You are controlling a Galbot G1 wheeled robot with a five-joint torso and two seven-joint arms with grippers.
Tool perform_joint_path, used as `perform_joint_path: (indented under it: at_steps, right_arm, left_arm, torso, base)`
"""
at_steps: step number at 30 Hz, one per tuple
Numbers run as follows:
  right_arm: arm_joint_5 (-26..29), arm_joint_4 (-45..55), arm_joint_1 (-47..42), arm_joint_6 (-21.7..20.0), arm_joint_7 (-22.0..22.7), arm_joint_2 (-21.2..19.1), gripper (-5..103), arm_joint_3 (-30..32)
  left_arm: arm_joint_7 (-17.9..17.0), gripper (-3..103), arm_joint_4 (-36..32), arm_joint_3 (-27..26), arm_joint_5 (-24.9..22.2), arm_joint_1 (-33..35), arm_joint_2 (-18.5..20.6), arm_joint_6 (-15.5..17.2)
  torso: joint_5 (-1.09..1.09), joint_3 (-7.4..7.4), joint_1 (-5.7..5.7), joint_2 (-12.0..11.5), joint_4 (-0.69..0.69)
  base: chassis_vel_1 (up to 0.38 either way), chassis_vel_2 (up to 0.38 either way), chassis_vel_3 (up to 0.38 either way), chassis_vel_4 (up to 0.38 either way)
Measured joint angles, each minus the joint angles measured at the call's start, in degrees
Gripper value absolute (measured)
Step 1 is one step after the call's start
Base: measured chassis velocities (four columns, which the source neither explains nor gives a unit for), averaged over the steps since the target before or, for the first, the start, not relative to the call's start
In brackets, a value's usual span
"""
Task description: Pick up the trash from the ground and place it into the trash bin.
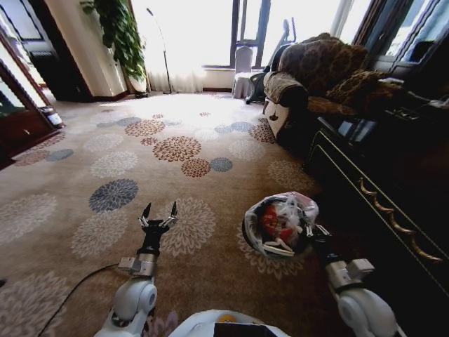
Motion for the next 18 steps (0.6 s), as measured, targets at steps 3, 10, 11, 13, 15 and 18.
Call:
perform_joint_path:
  at_steps: [3, 10, 11, 13, 15, 18]
  right_arm:
    - [1.6, -1.8, -0.8, -0.5, 0.0, -1.0, 0, 3.1]
    - [8.4, -4.6, -5.9, -2.7, 0.0, -1.9, 0, 10.5]
    - [9.0, -5.1, -6.9, -2.8, 0.0, -1.7, 0, 11.7]
    - [9.6, -5.6, -7.7, -3.0, 0.0, -1.5, 0, 12.8]
    - [9.8, -7.5, -8.5, -3.1, 0.0, -1.6, 0, 14.1]
    - [9.4, -10.1, -8.4, -3.0, 0.0, -2.0, 0, 14.4]
  left_arm:
    - [0.0, 100, 0.3, 0.2, 0.1, 0.0, -0.1, -0.2]
    - [0.0, 100, 1.7, 0.8, 0.0, -0.3, -0.4, -0.8]
    - [0.0, 100, 2.1, 1.0, 0.0, -0.5, -0.6, -0.9]
    - [0.1, 100, 2.4, 1.3, 0.0, -0.7, -0.9, -1.0]
    - [0.1, 100, 2.7, 1.7, 0.0, -0.7, -1.2, -1.1]
    - [0.1, 100, 3.0, 1.8, 0.1, -0.8, -1.2, -1.1]
  torso:
    - [0.00, -0.02, -0.02, 0.0, -0.01]
    - [0.00, -0.03, -0.04, 0.0, -0.01]
    - [0.00, -0.03, -0.04, 0.0, -0.01]
    - [-0.01, -0.03, -0.04, 0.0, -0.01]
    - [-0.01, -0.04, -0.04, 0.0, -0.02]
    - [0.00, -0.03, -0.04, 0.0, 0.01]
  base:
    - [0.000, 0.000, 0.000, 0.000]
    - [0.000, 0.000, 0.000, 0.000]
    - [0.000, 0.000, 0.000, 0.000]
    - [0.000, 0.000, 0.000, 0.000]
    - [0.000, 0.000, 0.000, 0.000]
    - [0.000, 0.000, 0.000, 0.000]
